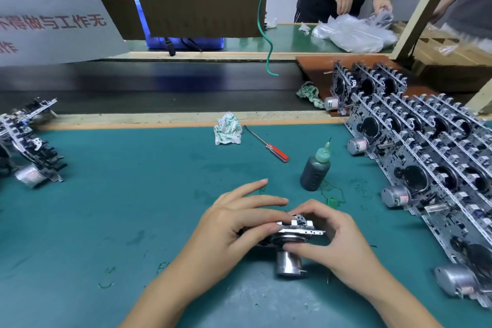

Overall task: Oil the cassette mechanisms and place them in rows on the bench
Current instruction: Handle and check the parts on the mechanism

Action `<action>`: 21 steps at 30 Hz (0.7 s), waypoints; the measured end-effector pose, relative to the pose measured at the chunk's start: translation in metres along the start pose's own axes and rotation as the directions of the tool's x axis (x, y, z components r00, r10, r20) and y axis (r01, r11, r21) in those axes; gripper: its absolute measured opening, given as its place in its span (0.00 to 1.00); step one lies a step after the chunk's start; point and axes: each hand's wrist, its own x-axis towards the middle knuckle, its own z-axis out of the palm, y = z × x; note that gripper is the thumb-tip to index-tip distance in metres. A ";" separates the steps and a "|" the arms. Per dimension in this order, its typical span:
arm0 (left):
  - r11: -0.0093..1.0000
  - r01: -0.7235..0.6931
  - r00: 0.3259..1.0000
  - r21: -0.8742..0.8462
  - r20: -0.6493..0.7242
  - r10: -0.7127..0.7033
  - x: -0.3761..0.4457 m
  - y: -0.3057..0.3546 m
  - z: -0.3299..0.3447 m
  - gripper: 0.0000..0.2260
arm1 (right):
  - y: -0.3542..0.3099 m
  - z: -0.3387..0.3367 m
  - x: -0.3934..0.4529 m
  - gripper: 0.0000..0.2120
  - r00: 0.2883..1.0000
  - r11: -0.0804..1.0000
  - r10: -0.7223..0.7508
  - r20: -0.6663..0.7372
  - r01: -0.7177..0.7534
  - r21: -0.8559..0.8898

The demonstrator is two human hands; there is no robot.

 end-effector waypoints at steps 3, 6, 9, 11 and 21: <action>1.000 -0.001 1.000 0.025 0.000 0.001 0.001 0.000 0.000 0.15 | -0.002 0.000 -0.001 0.15 1.000 1.000 0.000 -0.013 0.000 0.021; 0.999 0.012 1.000 0.048 -0.013 -0.011 0.000 0.001 0.000 0.16 | -0.005 -0.002 -0.003 0.17 1.000 0.995 -0.004 0.005 0.004 -0.096; 1.000 0.022 1.000 0.013 -0.016 -0.022 -0.001 0.000 0.000 0.14 | -0.005 -0.008 -0.008 0.16 0.993 0.901 -0.068 -0.099 0.019 -0.432; 1.000 0.023 0.999 0.002 -0.024 -0.023 -0.002 0.001 0.001 0.13 | -0.002 -0.006 -0.014 0.17 0.963 0.745 -0.213 -0.164 0.052 -0.666; 1.000 -0.002 0.999 0.030 -0.054 0.003 -0.001 0.000 0.001 0.13 | 0.009 -0.005 -0.022 0.20 0.919 0.550 -0.379 -0.104 0.134 -0.824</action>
